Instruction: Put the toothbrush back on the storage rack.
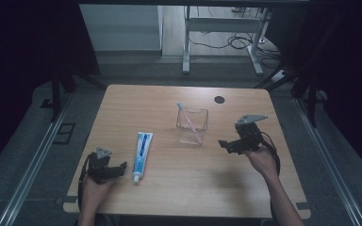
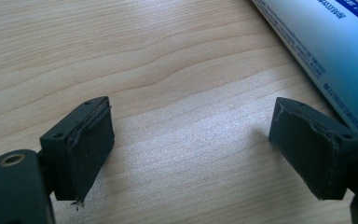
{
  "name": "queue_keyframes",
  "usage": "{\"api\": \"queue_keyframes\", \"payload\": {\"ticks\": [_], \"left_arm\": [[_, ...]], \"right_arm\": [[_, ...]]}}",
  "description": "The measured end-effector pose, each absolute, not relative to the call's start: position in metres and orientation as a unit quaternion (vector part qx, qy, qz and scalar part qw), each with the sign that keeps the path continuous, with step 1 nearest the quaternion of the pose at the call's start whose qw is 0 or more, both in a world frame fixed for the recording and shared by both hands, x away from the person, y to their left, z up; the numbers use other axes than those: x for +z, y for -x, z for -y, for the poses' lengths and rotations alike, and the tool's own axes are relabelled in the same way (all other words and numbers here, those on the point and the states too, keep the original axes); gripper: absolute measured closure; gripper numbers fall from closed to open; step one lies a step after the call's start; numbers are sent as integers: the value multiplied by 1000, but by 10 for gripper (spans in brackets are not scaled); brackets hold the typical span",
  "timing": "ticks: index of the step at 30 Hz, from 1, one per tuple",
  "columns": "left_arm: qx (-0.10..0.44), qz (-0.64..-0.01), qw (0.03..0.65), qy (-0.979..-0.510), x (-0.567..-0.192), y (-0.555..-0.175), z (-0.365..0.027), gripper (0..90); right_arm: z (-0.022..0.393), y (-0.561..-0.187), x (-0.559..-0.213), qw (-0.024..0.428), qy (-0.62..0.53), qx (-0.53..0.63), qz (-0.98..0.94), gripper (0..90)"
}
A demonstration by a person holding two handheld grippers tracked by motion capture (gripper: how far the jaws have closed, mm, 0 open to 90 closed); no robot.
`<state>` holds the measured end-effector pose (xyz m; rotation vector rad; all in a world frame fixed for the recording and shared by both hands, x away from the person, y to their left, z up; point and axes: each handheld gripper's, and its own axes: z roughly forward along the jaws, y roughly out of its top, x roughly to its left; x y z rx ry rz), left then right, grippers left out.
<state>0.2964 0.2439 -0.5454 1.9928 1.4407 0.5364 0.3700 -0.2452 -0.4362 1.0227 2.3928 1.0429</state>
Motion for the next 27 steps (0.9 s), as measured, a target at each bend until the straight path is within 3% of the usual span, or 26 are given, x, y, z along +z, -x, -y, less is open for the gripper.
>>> {"api": "queue_keyframes", "payload": {"ticks": [27], "left_arm": [[203,-545,308,-753,-545,-296,-244,140]], "right_arm": [[269,-334,-494,161,-377,358,-839,63]]}}
